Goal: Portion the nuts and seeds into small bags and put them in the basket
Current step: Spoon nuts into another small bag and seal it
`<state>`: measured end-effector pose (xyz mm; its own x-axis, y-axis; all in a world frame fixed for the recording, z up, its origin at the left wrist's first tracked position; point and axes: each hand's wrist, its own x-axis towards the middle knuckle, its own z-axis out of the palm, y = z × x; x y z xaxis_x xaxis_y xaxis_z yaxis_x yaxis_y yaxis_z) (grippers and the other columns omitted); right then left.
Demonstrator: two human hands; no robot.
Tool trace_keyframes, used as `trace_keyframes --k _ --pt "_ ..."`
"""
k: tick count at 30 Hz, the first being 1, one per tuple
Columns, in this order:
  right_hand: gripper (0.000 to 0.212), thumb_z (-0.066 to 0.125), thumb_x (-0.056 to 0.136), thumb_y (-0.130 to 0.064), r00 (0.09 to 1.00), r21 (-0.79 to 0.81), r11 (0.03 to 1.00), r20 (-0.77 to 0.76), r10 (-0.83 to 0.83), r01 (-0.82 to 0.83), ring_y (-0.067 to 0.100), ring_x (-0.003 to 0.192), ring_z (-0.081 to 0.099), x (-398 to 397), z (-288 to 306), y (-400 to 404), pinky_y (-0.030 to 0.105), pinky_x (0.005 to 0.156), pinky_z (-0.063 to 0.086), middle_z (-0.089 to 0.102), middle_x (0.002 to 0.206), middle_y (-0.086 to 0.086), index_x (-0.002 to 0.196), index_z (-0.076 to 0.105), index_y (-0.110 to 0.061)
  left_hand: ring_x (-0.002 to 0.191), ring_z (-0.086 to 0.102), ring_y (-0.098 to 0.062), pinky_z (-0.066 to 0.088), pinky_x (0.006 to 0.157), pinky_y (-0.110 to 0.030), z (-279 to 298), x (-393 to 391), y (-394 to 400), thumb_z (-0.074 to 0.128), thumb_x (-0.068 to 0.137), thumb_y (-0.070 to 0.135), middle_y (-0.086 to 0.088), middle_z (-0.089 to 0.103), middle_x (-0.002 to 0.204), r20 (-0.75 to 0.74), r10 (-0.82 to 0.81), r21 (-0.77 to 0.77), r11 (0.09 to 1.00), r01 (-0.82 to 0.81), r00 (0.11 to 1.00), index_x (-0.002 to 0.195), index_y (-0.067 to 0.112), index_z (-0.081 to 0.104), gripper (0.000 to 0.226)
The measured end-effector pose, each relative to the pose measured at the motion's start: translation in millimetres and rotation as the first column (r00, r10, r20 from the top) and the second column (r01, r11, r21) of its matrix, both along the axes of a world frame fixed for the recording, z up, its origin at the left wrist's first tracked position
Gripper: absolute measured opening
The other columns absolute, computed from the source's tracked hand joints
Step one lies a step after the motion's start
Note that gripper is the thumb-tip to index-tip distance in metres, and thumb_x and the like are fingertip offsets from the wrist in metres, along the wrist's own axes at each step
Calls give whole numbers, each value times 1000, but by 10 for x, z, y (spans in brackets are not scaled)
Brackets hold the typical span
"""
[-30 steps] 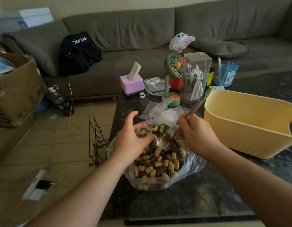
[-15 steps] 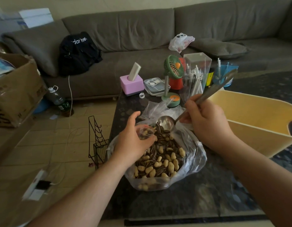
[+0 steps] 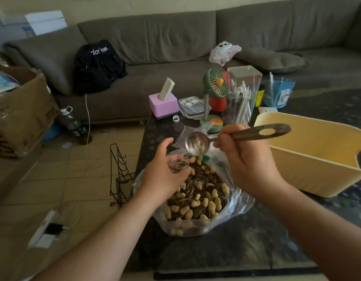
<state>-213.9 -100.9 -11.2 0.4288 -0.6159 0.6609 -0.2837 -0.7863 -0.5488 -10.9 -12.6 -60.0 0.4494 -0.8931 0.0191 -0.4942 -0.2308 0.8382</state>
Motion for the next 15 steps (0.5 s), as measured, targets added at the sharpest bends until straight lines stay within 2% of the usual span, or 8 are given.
trace_keyframes --k 1,3,6,8,10,12,15 --pt "16 50 107 -23 999 12 1000 -45 10 -9 14 84 65 -24 -38 -25 44 72 57 66 92 -4 102 64 -17 115 67 1 53 92 -21 -1 17 6 83 91 25 19 71 127 -15 -6 -1 1000 6 1000 152 53 30 86" --pt "22 48 107 -29 979 -12 997 -186 79 -82 10 86 63 -77 -184 -65 39 74 59 63 100 -5 107 68 -20 115 67 1 57 103 -34 -13 59 15 78 91 15 21 69 130 -67 -29 -4 1000 29 997 135 54 45 67" --pt "29 59 102 -23 880 -37 970 -432 199 -238 14 96 67 -196 -450 -106 30 77 62 56 124 -3 129 69 -25 118 67 -2 58 105 -44 -22 128 23 74 91 14 23 65 132 -46 -72 11 997 73 996 104 51 57 43" --pt "42 67 92 -22 793 -66 954 -575 203 -292 23 107 68 -283 -590 -123 31 81 63 54 135 3 133 68 -30 123 63 -7 56 105 -44 -29 168 31 75 91 20 24 63 131 15 -78 36 996 77 997 94 43 63 26" --pt "51 82 83 -23 732 -112 943 -662 163 -312 27 120 63 -346 -667 -138 34 85 62 55 140 7 132 70 -32 119 63 -7 56 102 -40 -33 195 43 77 91 27 24 64 127 79 -59 26 998 57 995 87 38 67 16" --pt "58 92 74 -22 701 -133 939 -700 138 -318 27 126 59 -381 -707 -165 38 86 63 58 138 6 128 73 -31 110 64 -2 58 96 -35 -15 188 55 79 91 31 22 63 122 138 -40 -19 999 43 990 85 37 69 13" --pt "53 91 75 -24 691 -155 934 -712 121 -323 29 129 57 -382 -718 -190 40 87 63 60 138 4 124 74 -34 111 65 -4 55 94 -31 25 157 31 78 95 32 21 59 122 133 -33 -101 994 46 991 88 41 69 14"
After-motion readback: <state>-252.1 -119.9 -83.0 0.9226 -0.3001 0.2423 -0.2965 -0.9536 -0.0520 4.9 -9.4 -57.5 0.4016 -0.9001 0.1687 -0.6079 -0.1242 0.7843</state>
